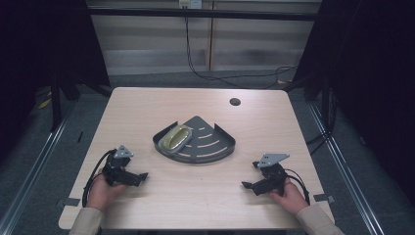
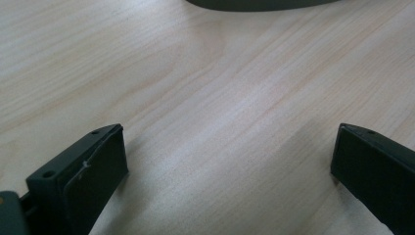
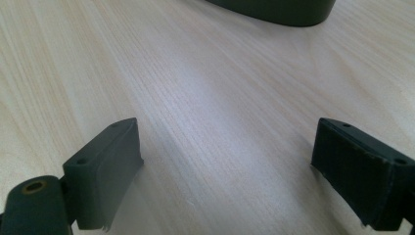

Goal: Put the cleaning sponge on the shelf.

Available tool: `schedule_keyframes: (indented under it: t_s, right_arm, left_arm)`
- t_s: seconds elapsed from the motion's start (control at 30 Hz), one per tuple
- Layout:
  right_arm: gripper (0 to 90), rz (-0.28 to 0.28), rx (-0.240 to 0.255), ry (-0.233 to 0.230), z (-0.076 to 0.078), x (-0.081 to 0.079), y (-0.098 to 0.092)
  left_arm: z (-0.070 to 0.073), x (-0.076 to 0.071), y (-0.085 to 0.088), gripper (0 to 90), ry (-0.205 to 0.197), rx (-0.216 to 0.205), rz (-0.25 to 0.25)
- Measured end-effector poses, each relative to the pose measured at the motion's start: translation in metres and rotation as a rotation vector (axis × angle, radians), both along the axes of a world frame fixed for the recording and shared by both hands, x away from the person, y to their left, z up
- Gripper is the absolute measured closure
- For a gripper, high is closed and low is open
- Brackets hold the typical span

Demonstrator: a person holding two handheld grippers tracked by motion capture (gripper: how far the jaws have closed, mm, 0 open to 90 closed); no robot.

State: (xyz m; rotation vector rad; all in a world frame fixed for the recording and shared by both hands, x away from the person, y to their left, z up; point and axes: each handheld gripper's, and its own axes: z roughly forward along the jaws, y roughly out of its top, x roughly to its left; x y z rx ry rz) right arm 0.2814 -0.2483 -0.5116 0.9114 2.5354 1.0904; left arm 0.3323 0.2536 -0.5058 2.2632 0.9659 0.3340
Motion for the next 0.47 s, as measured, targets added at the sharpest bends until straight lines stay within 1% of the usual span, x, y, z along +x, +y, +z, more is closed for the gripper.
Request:
schedule_keyframes:
  t_s: [0.03, 0.13, 0.17, 0.47]
  right_arm:
    - [10.4, 0.0, -0.001, 0.001, 0.0, -0.0001, 0.0]
    - [10.5, 0.0, 0.0, 0.001, 0.0, -0.0001, 0.0]
    - [10.4, 0.0, 0.0, 0.0, 0.0, 0.0, 0.0]
    - [10.5, 0.0, 0.0, 0.001, 0.0, -0.0001, 0.0]
  left_arm:
    - [-0.0011, -0.0007, 0.0006, 0.0, -0.01, -0.012, 0.002]
    - [-0.0038, -0.0021, 0.0029, 0.0, -0.042, -0.031, 0.007]
    - [-0.0046, -0.0022, 0.0035, 0.0, -0.044, -0.043, 0.003]
    - [-0.0045, -0.0019, 0.0033, 0.0, -0.046, -0.04, 0.004]
